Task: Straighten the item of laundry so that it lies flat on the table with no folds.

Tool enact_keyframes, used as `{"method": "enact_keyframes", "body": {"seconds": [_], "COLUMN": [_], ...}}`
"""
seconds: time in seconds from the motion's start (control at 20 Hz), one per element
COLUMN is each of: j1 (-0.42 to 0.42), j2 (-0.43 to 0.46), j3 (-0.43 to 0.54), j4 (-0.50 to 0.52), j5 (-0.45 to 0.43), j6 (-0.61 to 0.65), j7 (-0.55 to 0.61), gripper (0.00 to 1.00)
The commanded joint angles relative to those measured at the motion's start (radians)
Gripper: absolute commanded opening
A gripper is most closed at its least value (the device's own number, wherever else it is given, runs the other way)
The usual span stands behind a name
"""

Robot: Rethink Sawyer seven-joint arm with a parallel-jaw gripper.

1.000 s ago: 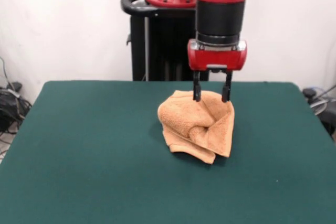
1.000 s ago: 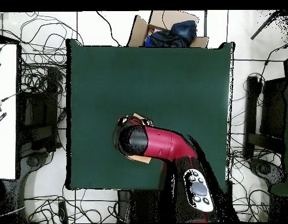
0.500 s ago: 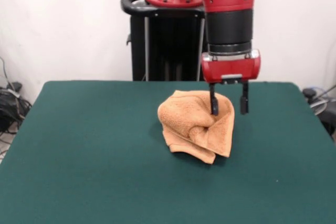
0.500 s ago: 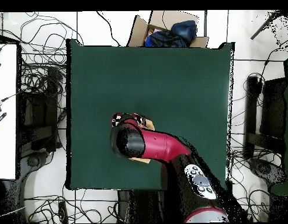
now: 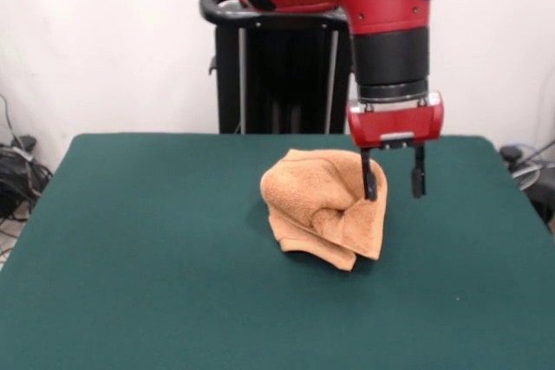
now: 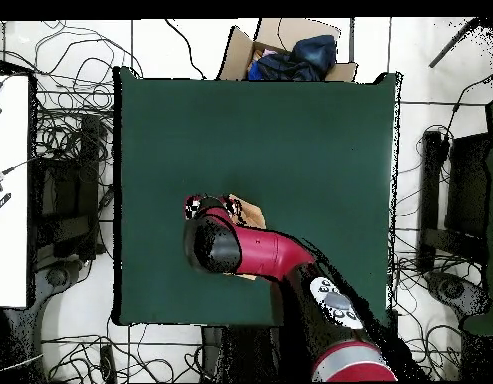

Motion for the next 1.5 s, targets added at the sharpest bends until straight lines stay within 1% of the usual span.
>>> {"method": "enact_keyframes", "body": {"seconds": [0.05, 0.1, 0.2, 0.3, 0.5, 0.7, 0.8, 0.9, 1.0, 1.05, 1.15, 1.2, 1.35, 1.5], "j1": [0.043, 0.075, 0.107, 0.123, 0.166, 0.230, 0.241, 0.252, 0.283, 0.297, 0.348, 0.360, 0.363, 0.395], "j2": [0.056, 0.061, 0.082, 0.095, 0.091, 0.095, 0.090, 0.096, 0.102, 0.103, 0.111, 0.115, 0.109, 0.113], "j3": [0.021, -0.021, -0.059, -0.075, -0.129, -0.219, -0.233, -0.242, -0.285, -0.309, -0.388, -0.407, -0.404, -0.417], "j4": [0.018, -0.006, -0.042, -0.062, -0.079, -0.095, -0.098, -0.114, -0.138, -0.147, -0.173, -0.173, -0.160, -0.172], "j5": [0.009, 0.018, 0.029, 0.037, 0.039, 0.043, 0.041, 0.038, 0.043, 0.045, 0.048, 0.050, 0.059, 0.081], "j6": [-0.022, 0.011, 0.034, 0.034, 0.050, -0.002, -0.012, -0.051, -0.061, -0.049, -0.012, -0.004, 0.007, 0.027], "j7": [0.204, 0.187, 0.176, 0.176, 0.170, 0.180, 0.181, 0.182, 0.176, 0.170, 0.154, 0.157, 0.183, 0.202], "gripper": [1.00, 1.00, 1.00, 1.00, 1.00, 1.00, 1.00, 1.00, 1.00, 1.00, 1.00, 1.00, 1.00, 1.00]}}
